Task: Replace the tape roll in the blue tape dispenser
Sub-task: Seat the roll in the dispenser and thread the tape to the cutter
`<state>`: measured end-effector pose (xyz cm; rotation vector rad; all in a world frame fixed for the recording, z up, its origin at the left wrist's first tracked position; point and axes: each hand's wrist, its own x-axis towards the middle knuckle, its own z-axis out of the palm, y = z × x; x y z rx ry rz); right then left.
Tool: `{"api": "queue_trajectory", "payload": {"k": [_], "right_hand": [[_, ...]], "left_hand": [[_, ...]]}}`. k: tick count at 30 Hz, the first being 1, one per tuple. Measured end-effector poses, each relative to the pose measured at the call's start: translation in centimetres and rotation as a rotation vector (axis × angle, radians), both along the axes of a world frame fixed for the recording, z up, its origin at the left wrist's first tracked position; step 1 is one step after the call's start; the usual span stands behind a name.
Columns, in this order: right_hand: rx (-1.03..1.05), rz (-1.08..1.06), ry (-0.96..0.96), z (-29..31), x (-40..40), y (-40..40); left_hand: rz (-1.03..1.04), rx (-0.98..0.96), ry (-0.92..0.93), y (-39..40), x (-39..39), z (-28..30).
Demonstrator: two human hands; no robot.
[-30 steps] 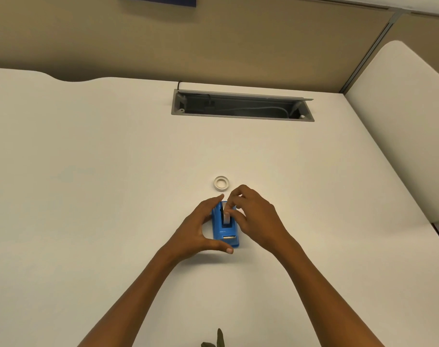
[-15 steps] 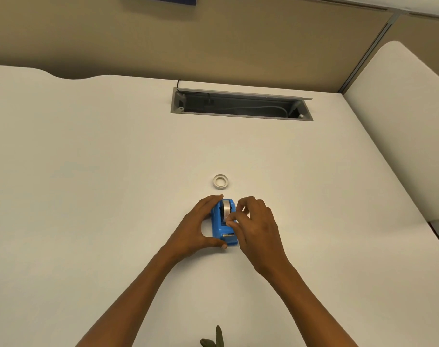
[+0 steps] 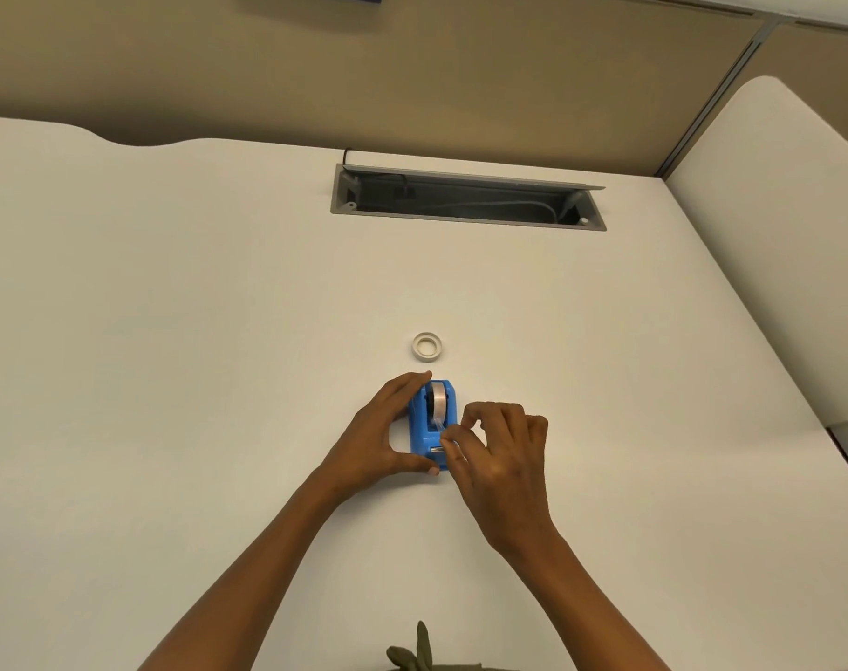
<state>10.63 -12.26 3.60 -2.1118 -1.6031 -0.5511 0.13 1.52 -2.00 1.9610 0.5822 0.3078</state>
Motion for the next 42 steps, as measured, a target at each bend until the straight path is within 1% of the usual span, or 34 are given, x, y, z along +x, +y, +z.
{"api": "queue_trajectory", "payload": {"k": [14, 23, 32, 35, 37, 40, 41, 42], "right_hand": [[0.001, -0.05, 0.043, -0.6, -0.6, -0.8], [0.001, -0.062, -0.026, -0.6, -1.5, -1.6], [-0.007, -0.067, -0.045, -0.8, -1.9, -1.8], [-0.006, -0.085, 0.053, -0.6, -2.2, -2.0], [0.013, -0.12, 0.205, -0.4, -2.2, -2.1], [0.066, -0.168, 0.489, 0.2, -1.7, -2.2], [0.078, -0.173, 0.543, 0.3, -1.6, -2.3], [0.075, -0.173, 0.548, 0.3, -1.5, -2.3]], "left_hand": [[0.001, 0.002, 0.002, 0.0, -0.1, 0.0], [-0.005, -0.001, 0.005, 0.0, -0.1, 0.3], [-0.006, 0.009, -0.005, 0.1, -0.1, 0.1], [-0.007, 0.004, -0.001, 0.1, -0.1, 0.1], [-0.008, 0.002, 0.0, 0.1, -0.1, 0.1], [-0.003, -0.007, -0.002, 0.1, -0.1, 0.1], [-0.001, -0.009, -0.002, 0.1, -0.1, 0.2], [-0.001, -0.008, -0.002, 0.1, -0.1, 0.2]]}}
